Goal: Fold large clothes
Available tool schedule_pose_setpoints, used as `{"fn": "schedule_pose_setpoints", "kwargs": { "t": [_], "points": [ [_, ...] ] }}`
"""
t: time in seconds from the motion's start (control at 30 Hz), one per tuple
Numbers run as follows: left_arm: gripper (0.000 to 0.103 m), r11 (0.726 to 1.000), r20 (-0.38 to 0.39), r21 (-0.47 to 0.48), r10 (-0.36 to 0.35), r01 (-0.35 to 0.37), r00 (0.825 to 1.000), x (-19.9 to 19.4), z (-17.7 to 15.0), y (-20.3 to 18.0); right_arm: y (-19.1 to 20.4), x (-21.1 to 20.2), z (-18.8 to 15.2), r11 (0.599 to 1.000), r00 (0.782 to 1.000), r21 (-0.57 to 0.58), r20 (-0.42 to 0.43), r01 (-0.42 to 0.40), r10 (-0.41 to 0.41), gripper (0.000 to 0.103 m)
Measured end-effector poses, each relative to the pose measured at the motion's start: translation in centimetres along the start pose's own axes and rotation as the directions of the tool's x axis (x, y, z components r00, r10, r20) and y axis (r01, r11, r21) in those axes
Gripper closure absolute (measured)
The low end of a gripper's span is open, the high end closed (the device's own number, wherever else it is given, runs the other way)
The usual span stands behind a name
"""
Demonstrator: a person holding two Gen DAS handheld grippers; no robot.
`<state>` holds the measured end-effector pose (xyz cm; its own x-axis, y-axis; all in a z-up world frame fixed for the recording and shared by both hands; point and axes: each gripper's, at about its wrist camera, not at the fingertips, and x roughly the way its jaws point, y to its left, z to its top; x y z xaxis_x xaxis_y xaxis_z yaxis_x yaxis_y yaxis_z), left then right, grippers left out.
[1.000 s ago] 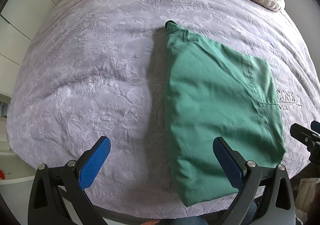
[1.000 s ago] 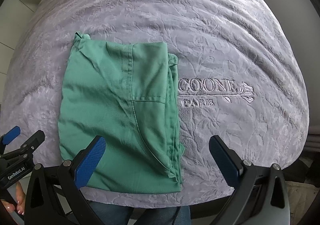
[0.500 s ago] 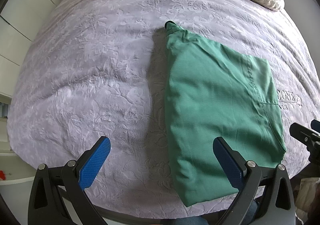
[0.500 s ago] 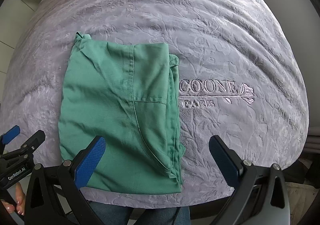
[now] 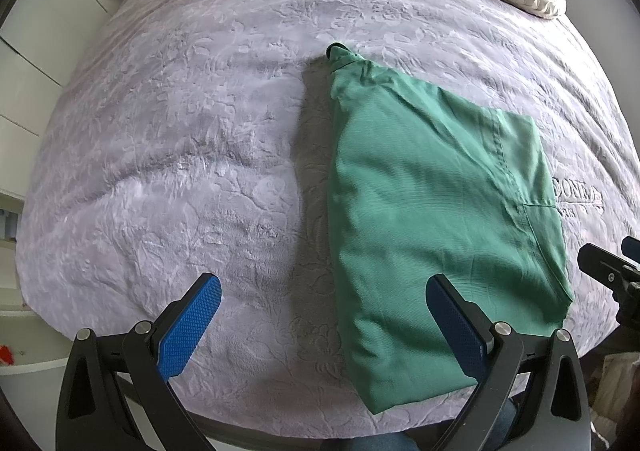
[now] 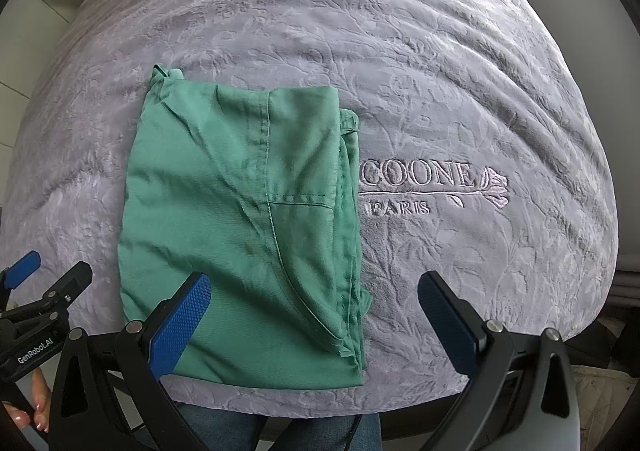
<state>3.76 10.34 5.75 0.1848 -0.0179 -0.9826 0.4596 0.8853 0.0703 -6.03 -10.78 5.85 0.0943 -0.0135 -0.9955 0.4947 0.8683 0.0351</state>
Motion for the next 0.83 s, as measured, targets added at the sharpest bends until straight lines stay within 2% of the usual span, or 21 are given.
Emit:
{"fn": "schedule_pose_setpoints", "kwargs": {
  "t": [0.57, 0.83],
  "points": [
    [0.0, 0.999, 0.019, 0.018, -0.044, 0.044, 0.999, -0.67, 0.28, -0.44, 0.52, 0.05, -0.16, 1.0, 1.0, 0.001, 0.0, -0.003, 0.003, 0.0],
    [0.0, 0.999, 0.023, 0.031, -0.041, 0.04, 0.999, -0.82, 0.31, -0.84, 0.54, 0.11, -0.29, 1.0, 1.0, 0.004, 0.001, -0.007, 0.007, 0.0]
  ]
}}
